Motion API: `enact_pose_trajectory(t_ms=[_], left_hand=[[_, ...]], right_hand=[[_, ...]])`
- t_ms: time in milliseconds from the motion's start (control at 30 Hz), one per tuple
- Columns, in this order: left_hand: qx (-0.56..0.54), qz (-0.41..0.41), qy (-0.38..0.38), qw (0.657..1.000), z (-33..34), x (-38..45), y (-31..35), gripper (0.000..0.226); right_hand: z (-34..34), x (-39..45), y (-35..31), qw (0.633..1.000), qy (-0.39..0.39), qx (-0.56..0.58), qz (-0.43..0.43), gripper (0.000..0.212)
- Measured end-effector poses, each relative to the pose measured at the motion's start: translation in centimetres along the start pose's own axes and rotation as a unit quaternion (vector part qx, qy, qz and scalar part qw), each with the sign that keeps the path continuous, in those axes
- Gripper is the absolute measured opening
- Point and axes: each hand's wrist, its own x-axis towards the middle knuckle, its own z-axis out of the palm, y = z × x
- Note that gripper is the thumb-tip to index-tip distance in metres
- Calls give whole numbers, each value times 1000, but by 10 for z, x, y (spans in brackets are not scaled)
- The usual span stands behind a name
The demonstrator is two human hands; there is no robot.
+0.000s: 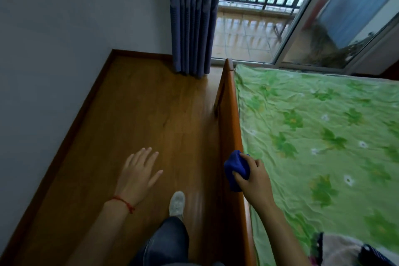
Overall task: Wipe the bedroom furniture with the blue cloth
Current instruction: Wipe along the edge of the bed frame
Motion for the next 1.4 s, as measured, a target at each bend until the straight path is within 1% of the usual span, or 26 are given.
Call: enact_pose_trajectory(t_ms=[133,300,367,433,500,533,767,900,1067,1133,1233,1333,1400], left_hand=[[8,0,18,1000,-23,91,-36,77],[17,-4,42,999,-49,197,-73,54],[15,-8,43,999,-55,235,-79,50],[13,-5,44,999,-55,270,-83,51],[8,0,32,999,-53,307,-86,63],[6,3,34,999,-51,327,-87,65],[2,-8,25,1000,-58,467,-89,52],[-4,3,29,1000,-69,539,-87,56],[-12,3,32,999,-79,618,-100,57],[-10,12,32,999,-82,651,-109,56],[-8,42,43,998,-83,710,-126,48],[-11,61,26,998,-89,771,-148,53],[-9,80,17,997,-96,809,-163,48]], right_hand=[[3,94,-38,1000,-1,-2,-1,56],[0,197,-74,1000,6,17,-17,56],[-2,233,-82,1000,11,17,-17,56],[-4,270,-85,1000,20,18,-17,55],[-7,311,-88,999,24,17,-17,55],[-7,332,-88,999,23,18,-18,55],[-21,474,-92,999,7,18,-36,55],[-35,547,-99,999,-2,21,-37,56],[-38,624,-111,1000,-2,19,-19,56],[-37,651,-115,1000,4,21,-16,55],[-30,696,-122,1000,17,17,1,55],[-23,738,-129,998,41,28,24,55],[-21,764,-135,997,58,29,41,55]])
